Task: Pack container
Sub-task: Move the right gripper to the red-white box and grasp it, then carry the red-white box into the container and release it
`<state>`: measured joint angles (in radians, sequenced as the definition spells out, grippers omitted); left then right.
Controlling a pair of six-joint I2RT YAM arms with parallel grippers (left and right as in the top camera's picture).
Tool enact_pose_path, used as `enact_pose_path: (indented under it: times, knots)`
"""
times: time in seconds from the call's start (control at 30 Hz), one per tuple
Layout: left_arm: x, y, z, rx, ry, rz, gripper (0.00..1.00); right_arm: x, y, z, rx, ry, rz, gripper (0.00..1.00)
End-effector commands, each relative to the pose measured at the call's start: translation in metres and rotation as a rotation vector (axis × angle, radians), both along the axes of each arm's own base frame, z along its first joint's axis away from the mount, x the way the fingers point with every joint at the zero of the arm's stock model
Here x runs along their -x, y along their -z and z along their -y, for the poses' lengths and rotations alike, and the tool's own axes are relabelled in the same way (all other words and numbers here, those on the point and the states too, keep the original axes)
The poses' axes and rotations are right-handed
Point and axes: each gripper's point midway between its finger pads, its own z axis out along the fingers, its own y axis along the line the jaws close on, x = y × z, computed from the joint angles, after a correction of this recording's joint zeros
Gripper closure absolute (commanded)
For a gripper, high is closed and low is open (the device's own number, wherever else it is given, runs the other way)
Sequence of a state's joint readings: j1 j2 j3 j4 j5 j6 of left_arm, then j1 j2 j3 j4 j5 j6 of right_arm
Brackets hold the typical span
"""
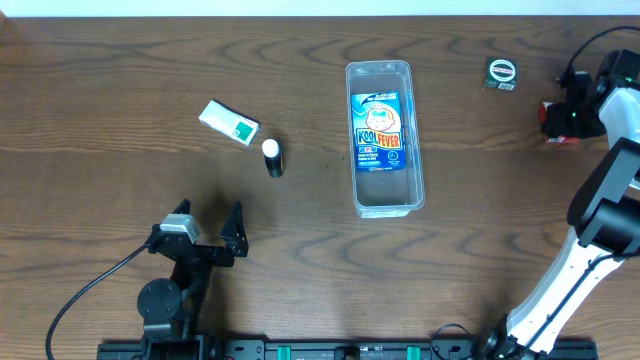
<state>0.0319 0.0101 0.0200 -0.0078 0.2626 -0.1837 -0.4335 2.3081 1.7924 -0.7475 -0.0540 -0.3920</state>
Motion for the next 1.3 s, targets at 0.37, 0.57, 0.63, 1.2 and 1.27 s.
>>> enact_pose_path:
  times: [0.37,0.57,0.63,1.2,1.27]
  knots:
    - [0.001,0.015,0.001,0.007,0.009,-0.047,0.02,-0.015,-0.053,-0.016,-0.110,0.069,0.050,0.49]
    - [0.001,0.015,0.001,0.007,0.009,-0.047,0.02,-0.024,-0.117,-0.063,-0.227,0.039,0.107,0.48]
    - [0.001,0.015,0.001,0.007,0.009,-0.047,0.02,-0.021,-0.133,-0.085,-0.251,0.001,0.103,0.48]
    - [0.001,0.015,0.001,0.007,0.009,-0.047,0.02,-0.002,-0.177,-0.336,-0.350,-0.199,0.049,0.50]
    - [0.001,0.015,0.001,0.007,0.009,-0.047,0.02,-0.001,-0.176,-0.355,-0.317,-0.211,0.058,0.50]
